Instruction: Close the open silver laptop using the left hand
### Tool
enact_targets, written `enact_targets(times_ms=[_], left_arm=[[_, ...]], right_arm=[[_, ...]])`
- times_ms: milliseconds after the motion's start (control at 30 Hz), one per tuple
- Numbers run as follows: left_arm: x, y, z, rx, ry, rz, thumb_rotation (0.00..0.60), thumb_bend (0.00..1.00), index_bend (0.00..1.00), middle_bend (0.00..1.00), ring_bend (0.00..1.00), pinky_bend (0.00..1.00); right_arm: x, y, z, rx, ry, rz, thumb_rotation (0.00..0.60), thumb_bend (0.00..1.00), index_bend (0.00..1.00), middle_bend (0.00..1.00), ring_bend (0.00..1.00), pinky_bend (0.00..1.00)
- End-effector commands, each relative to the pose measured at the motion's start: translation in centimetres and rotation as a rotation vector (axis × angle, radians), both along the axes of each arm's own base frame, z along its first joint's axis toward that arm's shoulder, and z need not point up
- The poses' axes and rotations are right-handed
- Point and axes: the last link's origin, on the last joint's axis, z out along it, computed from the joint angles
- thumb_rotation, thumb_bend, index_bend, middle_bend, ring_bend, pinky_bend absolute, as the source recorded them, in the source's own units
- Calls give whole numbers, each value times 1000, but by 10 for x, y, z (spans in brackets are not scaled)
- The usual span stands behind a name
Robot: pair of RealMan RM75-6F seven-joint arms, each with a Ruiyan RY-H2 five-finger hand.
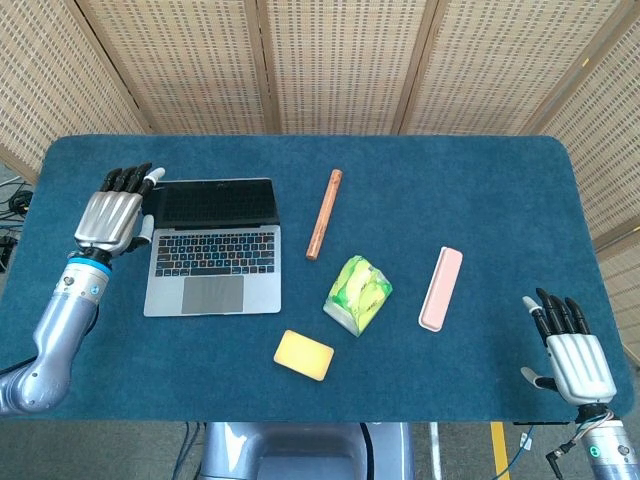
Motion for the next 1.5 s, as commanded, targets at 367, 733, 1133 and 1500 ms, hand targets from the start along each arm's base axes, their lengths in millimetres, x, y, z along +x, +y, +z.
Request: enact_targets(times_ms=[367,733,1133,1500], left_arm=[[7,29,-30,-43,25,46,600,718,17,0,0,0],[15,37,-40,-47,47,36,600,837,43,0,0,0],[8,35,-42,-48,69,52,600,871,198,46,22,5],[9,34,-38,-30,64,28,600,913,275,98,75,40]], right_arm=[[-3,-3,1,10,-12,-13,600,55,0,0,0,0],[-5,-6,-1,19,-11,-21,600,60,0,0,0,0],[-4,-5,-1,16,-11,-12,600,62,0,0,0,0],[-3,-5,-2,21,-9,-11,600,65,0,0,0,0]])
